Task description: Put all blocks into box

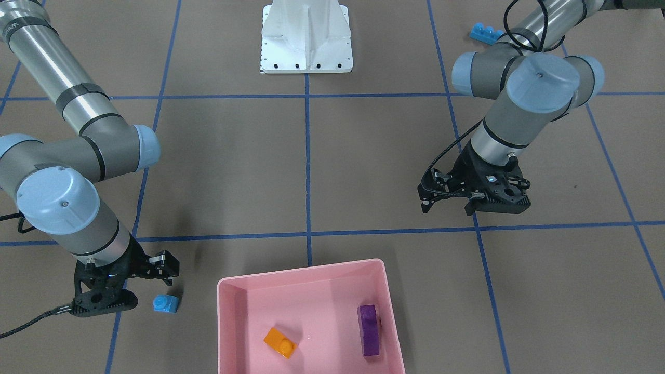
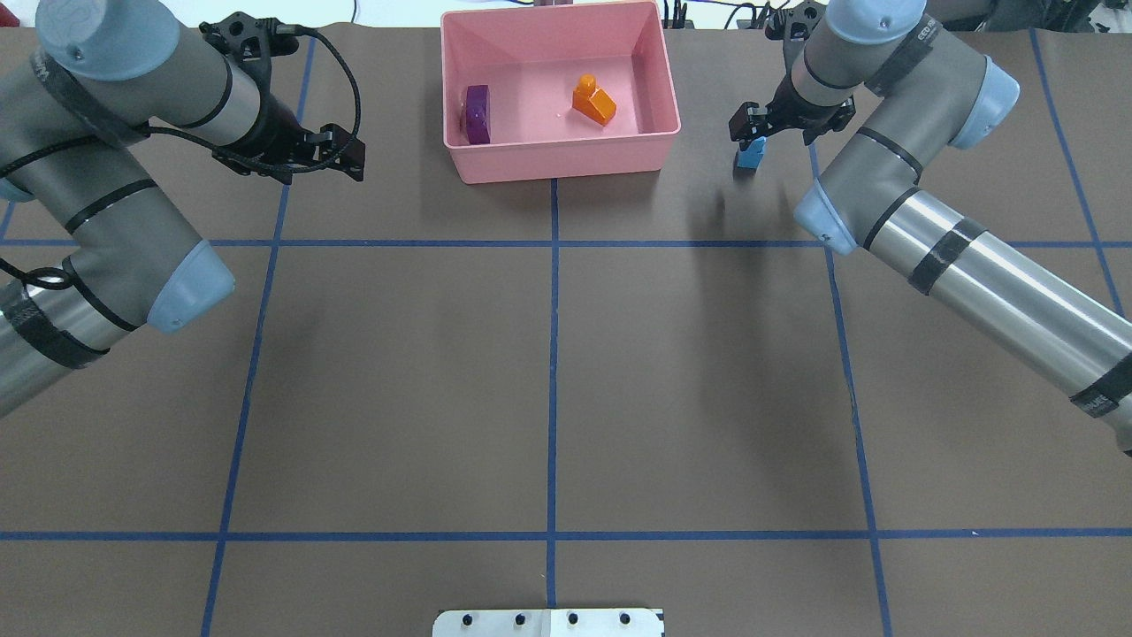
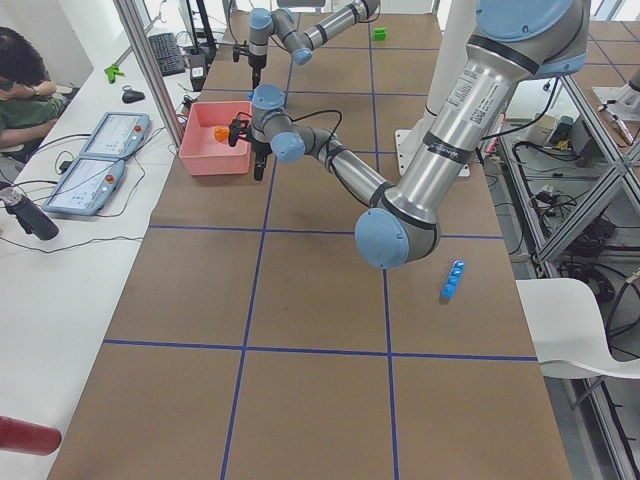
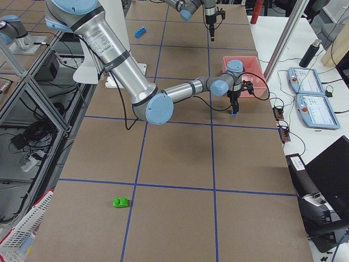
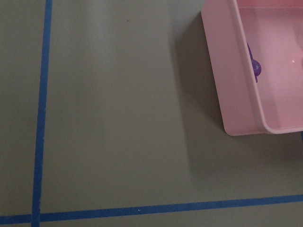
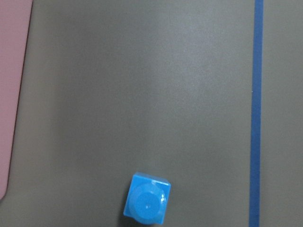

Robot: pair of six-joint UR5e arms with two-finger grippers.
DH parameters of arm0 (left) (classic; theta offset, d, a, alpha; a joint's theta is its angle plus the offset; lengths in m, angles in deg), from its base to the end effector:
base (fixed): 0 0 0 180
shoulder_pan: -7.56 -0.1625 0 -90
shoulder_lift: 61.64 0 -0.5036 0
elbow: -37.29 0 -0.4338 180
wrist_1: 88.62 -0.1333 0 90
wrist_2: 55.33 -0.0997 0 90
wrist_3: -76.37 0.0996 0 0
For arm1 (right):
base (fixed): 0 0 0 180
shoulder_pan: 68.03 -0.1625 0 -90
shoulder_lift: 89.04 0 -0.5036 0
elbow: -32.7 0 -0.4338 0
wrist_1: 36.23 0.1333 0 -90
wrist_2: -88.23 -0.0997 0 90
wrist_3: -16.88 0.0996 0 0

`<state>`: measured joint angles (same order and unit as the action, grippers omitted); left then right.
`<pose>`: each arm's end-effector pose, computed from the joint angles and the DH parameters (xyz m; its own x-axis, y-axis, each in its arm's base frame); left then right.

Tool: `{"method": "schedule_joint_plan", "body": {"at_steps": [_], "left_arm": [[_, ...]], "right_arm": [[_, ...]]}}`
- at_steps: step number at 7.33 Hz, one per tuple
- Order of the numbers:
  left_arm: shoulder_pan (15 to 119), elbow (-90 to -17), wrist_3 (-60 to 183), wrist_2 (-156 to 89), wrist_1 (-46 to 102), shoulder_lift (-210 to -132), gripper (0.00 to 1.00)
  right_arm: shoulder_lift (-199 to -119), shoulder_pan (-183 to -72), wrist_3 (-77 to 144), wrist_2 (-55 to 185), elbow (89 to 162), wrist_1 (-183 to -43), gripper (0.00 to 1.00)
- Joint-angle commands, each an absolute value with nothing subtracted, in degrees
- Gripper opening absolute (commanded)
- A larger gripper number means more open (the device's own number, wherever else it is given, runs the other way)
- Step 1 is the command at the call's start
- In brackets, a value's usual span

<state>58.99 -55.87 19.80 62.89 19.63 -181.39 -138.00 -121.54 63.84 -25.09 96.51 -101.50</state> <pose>0.3971 -0.6362 0.3414 0.5793 0.0521 -0.8134 0.1679 0.9689 0.1816 -0.4509 -0.7674 0.4381 0.7365 -0.0582 0.6739 -0.1171 0.9703 0.2119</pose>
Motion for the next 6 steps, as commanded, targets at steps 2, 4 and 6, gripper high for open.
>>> {"method": "schedule_joint_plan", "body": {"at_steps": [2, 4, 6], "left_arm": [[58.71, -55.79, 19.59, 62.71, 19.66, -181.08, 1.00], [58.62, -55.44, 19.50, 62.71, 19.66, -181.08, 1.00], [58.62, -55.44, 19.50, 62.71, 19.66, -180.99, 1.00]], "right_arm": [[-136.15, -119.27, 69.88, -19.53, 93.35, -99.16, 0.81], [-136.50, -119.27, 69.70, -19.53, 93.17, -99.24, 0.52], [-135.98, -119.18, 69.79, -19.52, 93.08, -99.24, 0.34]]}}
